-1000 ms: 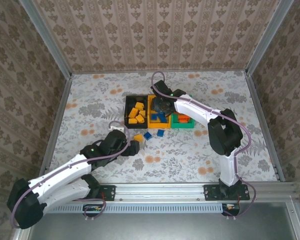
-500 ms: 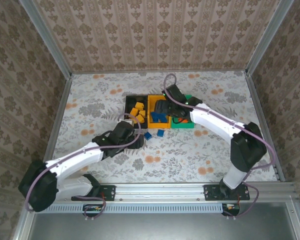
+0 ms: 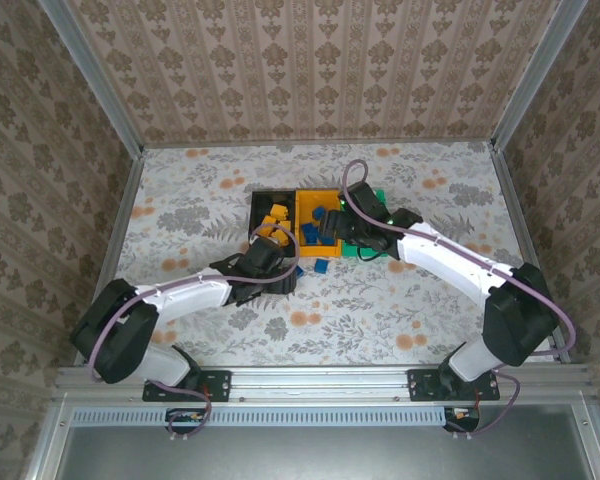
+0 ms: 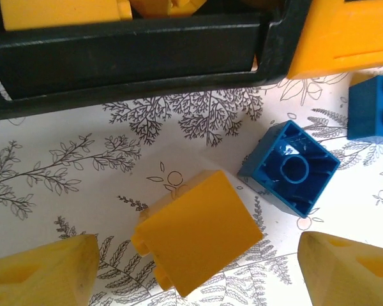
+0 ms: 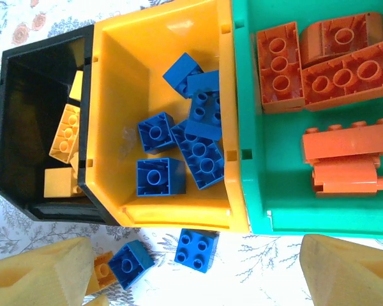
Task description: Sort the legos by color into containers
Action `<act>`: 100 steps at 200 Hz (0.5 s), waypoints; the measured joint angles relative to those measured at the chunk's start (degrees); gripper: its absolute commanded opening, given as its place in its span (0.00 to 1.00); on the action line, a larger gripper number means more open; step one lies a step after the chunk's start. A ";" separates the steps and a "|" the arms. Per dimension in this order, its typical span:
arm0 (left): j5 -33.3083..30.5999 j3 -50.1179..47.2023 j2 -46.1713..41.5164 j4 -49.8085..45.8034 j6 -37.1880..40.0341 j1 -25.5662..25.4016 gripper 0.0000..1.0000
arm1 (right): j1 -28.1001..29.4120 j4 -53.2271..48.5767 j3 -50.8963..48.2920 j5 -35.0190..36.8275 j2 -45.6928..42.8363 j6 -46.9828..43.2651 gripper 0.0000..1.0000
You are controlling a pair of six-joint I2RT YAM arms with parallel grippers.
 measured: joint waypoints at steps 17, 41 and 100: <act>-0.02 -0.04 0.63 1.03 0.11 0.13 0.74 | 0.00 0.50 -0.28 0.02 -0.70 0.00 0.85; 0.02 -0.39 1.81 3.06 0.66 0.39 0.63 | 0.00 0.98 -0.46 0.02 -1.22 0.00 0.85; 0.22 -1.20 1.92 4.33 0.85 0.44 0.43 | -0.11 1.14 -1.77 0.35 -2.08 0.02 0.85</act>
